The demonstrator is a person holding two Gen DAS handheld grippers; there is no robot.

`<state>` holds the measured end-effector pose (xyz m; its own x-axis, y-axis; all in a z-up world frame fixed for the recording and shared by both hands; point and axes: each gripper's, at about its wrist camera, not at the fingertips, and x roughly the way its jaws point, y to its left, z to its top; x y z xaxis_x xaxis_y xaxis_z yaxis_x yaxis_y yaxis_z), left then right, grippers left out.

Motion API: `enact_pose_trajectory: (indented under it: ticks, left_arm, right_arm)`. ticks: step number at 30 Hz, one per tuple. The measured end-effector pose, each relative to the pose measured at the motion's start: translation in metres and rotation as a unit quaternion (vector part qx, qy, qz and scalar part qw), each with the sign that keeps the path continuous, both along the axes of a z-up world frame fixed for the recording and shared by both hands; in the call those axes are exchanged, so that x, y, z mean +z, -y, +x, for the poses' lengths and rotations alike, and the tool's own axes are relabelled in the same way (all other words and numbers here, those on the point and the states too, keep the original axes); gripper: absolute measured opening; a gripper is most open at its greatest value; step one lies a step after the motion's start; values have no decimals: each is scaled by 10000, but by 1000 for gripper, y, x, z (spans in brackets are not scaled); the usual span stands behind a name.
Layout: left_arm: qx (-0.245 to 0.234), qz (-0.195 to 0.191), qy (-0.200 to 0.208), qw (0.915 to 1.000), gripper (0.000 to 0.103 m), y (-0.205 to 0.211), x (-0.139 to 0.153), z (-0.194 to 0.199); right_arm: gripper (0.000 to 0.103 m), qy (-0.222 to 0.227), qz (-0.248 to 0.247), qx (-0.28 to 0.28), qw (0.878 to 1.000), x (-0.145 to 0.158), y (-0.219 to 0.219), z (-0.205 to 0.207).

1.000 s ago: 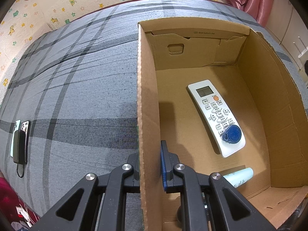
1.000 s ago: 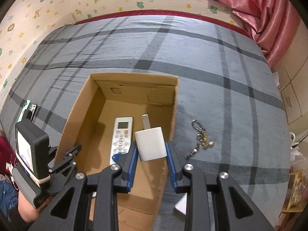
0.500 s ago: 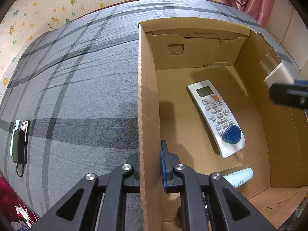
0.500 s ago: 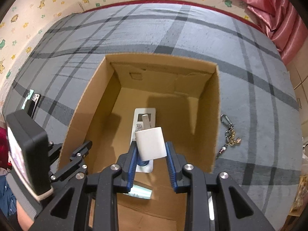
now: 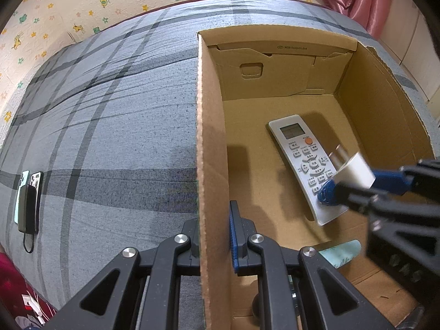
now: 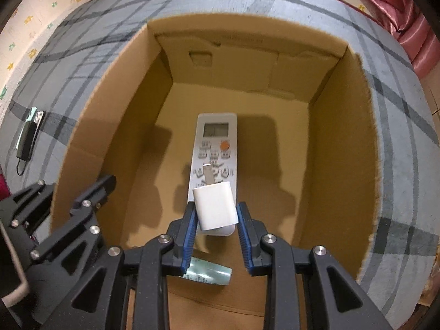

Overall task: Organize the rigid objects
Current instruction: 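Lift the white charger cube with the right gripper and carry it into the box, then open the right gripper to release the white charger cube beside the remote, then move the right gripper out of the box toward the gold keychain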

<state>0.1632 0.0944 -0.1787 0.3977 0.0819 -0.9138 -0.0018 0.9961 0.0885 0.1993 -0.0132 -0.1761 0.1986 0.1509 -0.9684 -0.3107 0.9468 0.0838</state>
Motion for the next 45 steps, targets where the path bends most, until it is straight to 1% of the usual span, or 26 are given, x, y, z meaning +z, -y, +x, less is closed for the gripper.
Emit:
enact_pose_trajectory:
  ticks: [7,14,23,25,27,30,32,34,35,37,40,41,43,45]
  left_arm:
    - [2,-1,3,10000,14,0,0,0]
    - [0,14,-1,10000,14,0,1,0]
    - [8,32,11,10000,14,1,1,-1]
    - [5,39,10,10000,14,2,2,-1]
    - [11,30,11,10000,14,2,2,-1]
    - [10,40,4,10000,14,2,2,0]
    - [10,39,7,10000,14,2,2,-1]
    - [8,46,10,10000,14,2,1,0]
    - [10,45,11,10000,14,2,1,-1]
    - [4,50,10,10000,14,2,1,-1]
    - [9,42,9,10000,14,2,1,-1]
    - [9,46,7,10000,14,2,1,-1]
    - [9,47,7,10000,14,2,1,-1]
    - [8,46,9,10000,14,2,1,-1]
  right_arm:
    - [30,-71,-22,26,10000,-6,-2,-2]
    - [31,-175,57,3,9998,-11,0,3]
    - [36,47,143,0,9999,8,3,-2]
    - [45,106,183,-30,9998,14,5,-3]
    - [50,179,203,-91,9996,20,6,-3]
    - [52,336,187,-146,9992,31,9,-2]
    - [56,469,185,-208,9985,40,11,-2]
    - [69,616,133,-287,9976,49,15,-2]
    - [71,679,114,-321,9971,54,17,-1]
    - [80,795,61,-373,9961,62,20,-1]
    - [89,937,-34,-419,9947,71,24,0]
    - [91,988,-80,-429,9942,73,26,0]
    - [100,1125,-190,-450,9924,78,30,0]
    - [101,1194,-240,-505,9913,83,37,0]
